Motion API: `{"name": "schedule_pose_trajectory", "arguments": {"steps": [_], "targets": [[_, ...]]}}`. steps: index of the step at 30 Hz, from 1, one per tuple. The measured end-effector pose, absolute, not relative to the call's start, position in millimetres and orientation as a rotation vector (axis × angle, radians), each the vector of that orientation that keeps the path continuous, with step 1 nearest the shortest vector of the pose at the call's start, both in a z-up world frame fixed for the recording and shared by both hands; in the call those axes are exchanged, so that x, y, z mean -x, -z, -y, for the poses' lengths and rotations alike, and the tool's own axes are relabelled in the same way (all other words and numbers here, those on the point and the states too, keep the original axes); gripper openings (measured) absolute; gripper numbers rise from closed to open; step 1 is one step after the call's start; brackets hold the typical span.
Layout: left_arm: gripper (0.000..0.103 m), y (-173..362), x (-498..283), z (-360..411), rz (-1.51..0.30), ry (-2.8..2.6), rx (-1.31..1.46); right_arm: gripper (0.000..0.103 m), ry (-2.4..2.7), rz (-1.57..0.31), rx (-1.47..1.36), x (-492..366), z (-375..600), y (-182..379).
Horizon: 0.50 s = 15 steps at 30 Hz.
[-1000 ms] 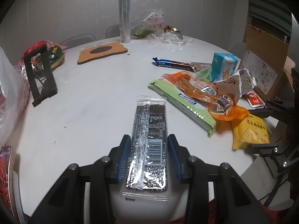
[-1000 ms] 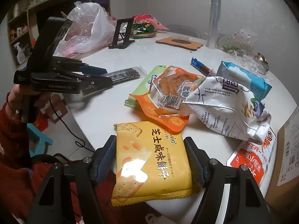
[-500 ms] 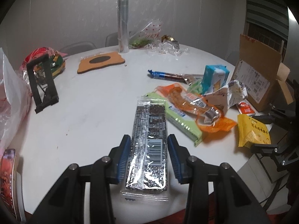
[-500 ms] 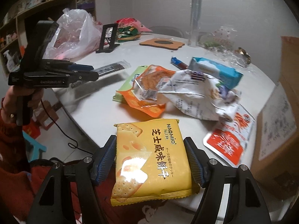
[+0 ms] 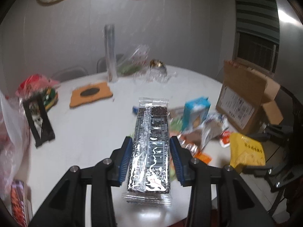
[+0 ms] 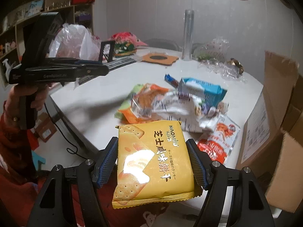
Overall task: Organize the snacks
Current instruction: 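Carry both packs into the cardboard box and open both tools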
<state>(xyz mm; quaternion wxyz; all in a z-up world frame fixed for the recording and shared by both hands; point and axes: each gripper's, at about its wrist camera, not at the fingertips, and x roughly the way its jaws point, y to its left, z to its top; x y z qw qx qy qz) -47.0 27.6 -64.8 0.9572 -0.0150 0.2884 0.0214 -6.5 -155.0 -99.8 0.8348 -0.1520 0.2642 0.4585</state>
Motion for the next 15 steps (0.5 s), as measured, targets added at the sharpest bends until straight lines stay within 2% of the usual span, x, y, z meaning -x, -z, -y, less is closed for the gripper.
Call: {"name": "schedule_pose_trajectory", "arguments": {"steps": [15], "targets": [[0.038,-64.8,-6.8,40.6,-0.421,0.211,-0.141,0.068,-0.894,-0.332,0.207,7.1,189.4,-14.2]]}}
